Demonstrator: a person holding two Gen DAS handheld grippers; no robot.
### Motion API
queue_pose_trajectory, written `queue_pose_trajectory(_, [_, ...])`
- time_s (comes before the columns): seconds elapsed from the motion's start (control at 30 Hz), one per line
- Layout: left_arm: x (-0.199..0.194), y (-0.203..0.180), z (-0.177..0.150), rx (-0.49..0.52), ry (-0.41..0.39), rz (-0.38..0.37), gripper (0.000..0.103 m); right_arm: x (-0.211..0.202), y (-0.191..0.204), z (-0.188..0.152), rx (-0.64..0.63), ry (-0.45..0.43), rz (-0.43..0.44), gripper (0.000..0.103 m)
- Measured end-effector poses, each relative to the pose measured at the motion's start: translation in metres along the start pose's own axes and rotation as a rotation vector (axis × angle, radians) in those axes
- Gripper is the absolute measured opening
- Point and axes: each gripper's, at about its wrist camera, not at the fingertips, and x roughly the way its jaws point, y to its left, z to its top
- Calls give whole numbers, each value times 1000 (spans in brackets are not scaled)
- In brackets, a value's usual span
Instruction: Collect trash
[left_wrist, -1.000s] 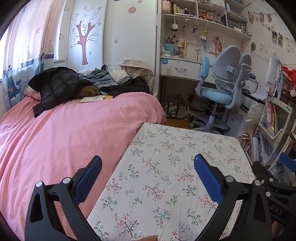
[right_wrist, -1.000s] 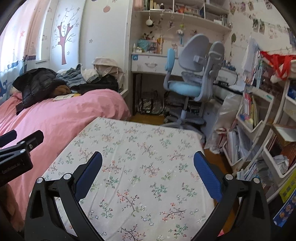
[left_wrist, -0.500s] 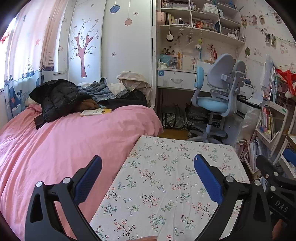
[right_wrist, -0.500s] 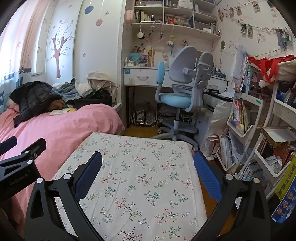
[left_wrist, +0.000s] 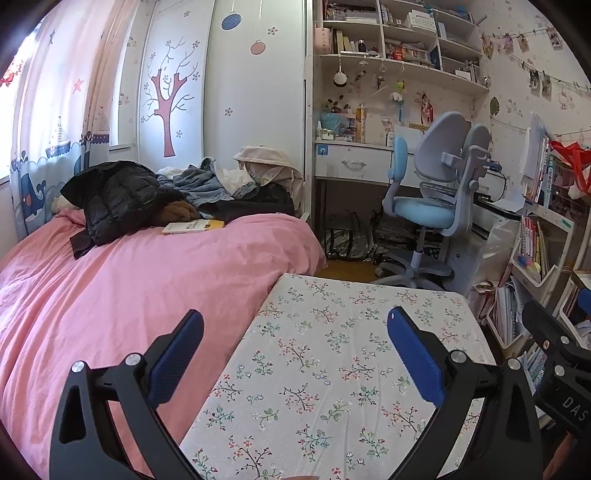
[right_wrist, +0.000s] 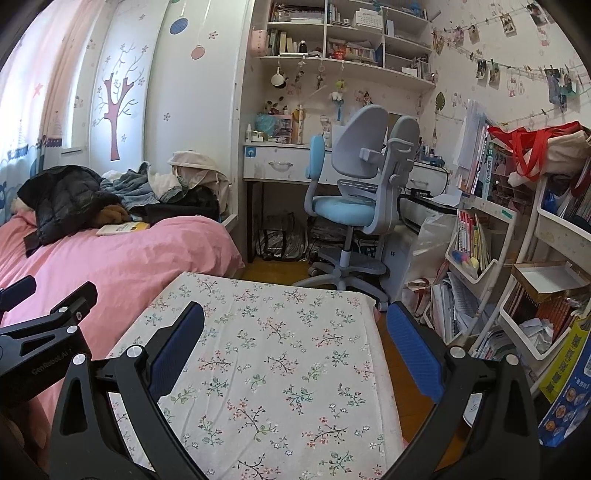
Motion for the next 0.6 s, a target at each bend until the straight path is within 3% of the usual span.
queue_pose_trajectory(0.6, [-2,2,-1,0,-3,-4,95,-3,5,6,-10,20,22,96])
